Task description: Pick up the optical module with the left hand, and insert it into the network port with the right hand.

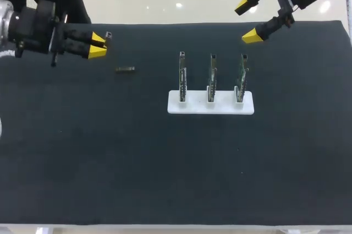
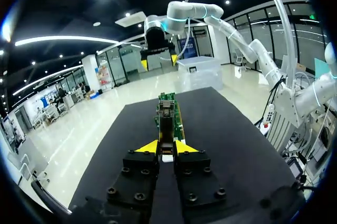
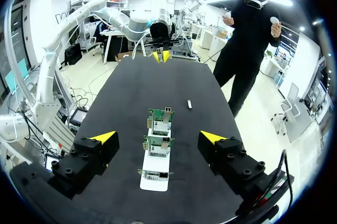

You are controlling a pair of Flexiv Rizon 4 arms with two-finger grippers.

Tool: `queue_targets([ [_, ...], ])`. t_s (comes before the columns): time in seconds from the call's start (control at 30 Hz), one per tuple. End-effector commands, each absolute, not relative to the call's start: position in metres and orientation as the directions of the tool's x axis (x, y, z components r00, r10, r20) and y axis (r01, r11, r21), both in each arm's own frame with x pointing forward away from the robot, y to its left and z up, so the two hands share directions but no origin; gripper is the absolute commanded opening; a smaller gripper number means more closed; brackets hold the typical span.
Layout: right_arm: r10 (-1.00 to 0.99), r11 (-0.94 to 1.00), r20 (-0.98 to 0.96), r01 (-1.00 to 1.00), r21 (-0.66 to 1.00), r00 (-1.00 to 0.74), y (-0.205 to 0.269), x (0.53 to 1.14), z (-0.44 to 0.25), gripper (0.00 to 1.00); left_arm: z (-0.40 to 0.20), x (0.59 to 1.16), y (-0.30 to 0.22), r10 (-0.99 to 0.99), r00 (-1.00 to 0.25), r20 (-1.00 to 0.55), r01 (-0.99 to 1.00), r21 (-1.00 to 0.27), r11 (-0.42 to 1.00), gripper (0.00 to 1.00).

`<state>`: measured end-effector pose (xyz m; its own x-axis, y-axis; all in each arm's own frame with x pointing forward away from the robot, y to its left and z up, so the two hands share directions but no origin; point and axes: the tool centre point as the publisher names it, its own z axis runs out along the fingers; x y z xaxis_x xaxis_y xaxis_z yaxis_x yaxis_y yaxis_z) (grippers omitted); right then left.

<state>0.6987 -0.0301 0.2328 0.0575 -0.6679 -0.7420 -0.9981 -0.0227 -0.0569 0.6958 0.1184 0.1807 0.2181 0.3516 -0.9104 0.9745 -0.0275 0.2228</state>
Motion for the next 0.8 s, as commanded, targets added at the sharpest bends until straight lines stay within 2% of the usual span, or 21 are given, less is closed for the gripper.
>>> queue_targets([
  [0.03, -0.667, -0.023, -0.743, -0.998, -0.058, 0.058, -0.030, 0.699, 0.232, 1.00, 0.182, 0.690, 0.115, 0.293, 0.218, -0.931, 0.974, 0.227, -0.005, 0.00],
  [0.47, -0.667, -0.023, -0.743, -0.998, -0.058, 0.058, -0.030, 0.699, 0.232, 1.00, 0.180, 0.685, 0.088, 0.189, 0.198, -0.962, 0.980, 0.195, -0.033, 0.00],
  [0.8, -0.667, -0.023, -0.743, -0.998, -0.058, 0.058, -0.030, 0.699, 0.232, 1.00, 0.185, 0.687, 0.088, 0.139, 0.151, -0.979, 0.988, 0.144, -0.059, 0.00],
])
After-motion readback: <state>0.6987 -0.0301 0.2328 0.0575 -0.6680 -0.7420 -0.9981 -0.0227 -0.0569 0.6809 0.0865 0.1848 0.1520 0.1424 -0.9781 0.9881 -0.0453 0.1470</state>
